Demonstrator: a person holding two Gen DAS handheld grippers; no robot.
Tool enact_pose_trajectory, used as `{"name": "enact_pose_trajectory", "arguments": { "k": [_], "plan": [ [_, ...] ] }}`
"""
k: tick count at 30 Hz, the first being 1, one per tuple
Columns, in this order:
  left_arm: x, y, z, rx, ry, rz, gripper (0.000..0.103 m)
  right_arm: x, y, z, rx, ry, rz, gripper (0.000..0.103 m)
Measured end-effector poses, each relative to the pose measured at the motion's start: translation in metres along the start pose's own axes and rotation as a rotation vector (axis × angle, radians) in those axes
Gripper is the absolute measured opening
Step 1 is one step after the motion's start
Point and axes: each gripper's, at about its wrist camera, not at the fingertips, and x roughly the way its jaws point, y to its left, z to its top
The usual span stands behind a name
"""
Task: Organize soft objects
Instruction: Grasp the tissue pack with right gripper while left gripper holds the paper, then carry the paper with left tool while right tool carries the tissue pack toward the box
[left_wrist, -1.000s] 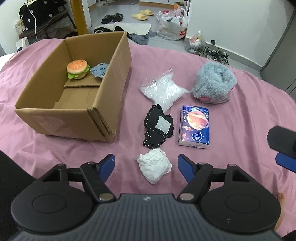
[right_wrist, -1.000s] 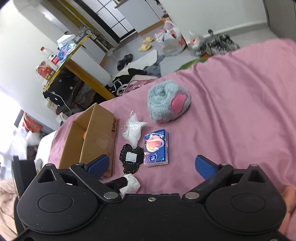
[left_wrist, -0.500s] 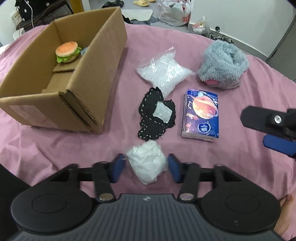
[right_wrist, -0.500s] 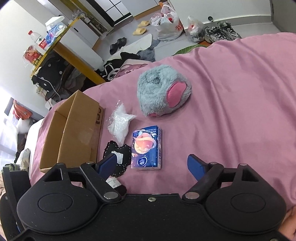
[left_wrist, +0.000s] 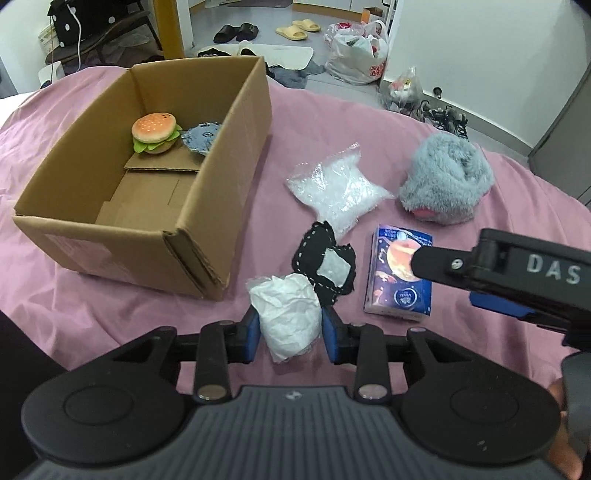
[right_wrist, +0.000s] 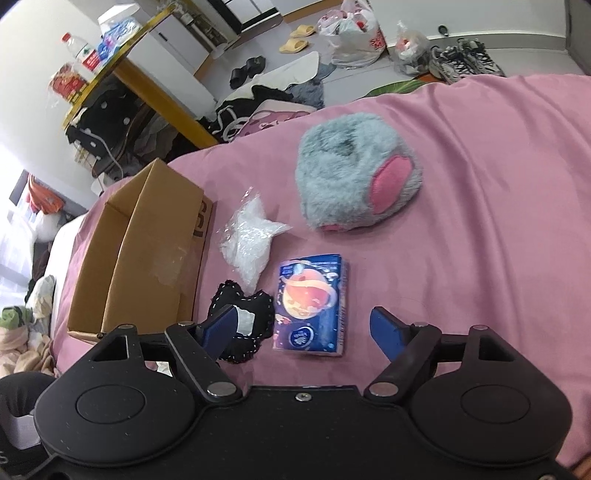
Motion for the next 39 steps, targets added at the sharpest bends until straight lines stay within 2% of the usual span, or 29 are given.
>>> {"name": "enact_pose_trajectory", "arguments": {
  "k": [6, 14, 15, 18, 25, 39],
  "plan": [
    [-0.001, 0.011, 0.001, -0.034, 0.001, -0.015, 0.034, 0.014, 0.010, 0.000, -0.047, 0.043, -0.016, 0.073],
    [-0.003, 0.019, 0.002, -0.054, 0.003, -0.025, 0.034, 0.027, 0.020, -0.008, -0.109, 0.084, -0.058, 0.072],
    [-0.003, 0.020, 0.002, -0.052, 0.006, -0.024, 0.034, 0.029, 0.022, -0.009, -0.121, 0.081, -0.066, 0.070],
    [-0.005, 0.023, 0.000, -0.044, 0.006, -0.029, 0.034, 0.033, 0.027, -0.013, -0.173, 0.085, -0.113, 0.053],
    [-0.018, 0.031, -0.002, -0.044, -0.012, -0.039, 0.034, 0.013, 0.025, -0.020, -0.152, 0.048, -0.133, 0.050],
    [-0.063, 0.048, 0.001, -0.028, -0.081, -0.120, 0.034, -0.038, 0.041, -0.025, -0.143, -0.077, -0.132, 0.050]
  ]
}}
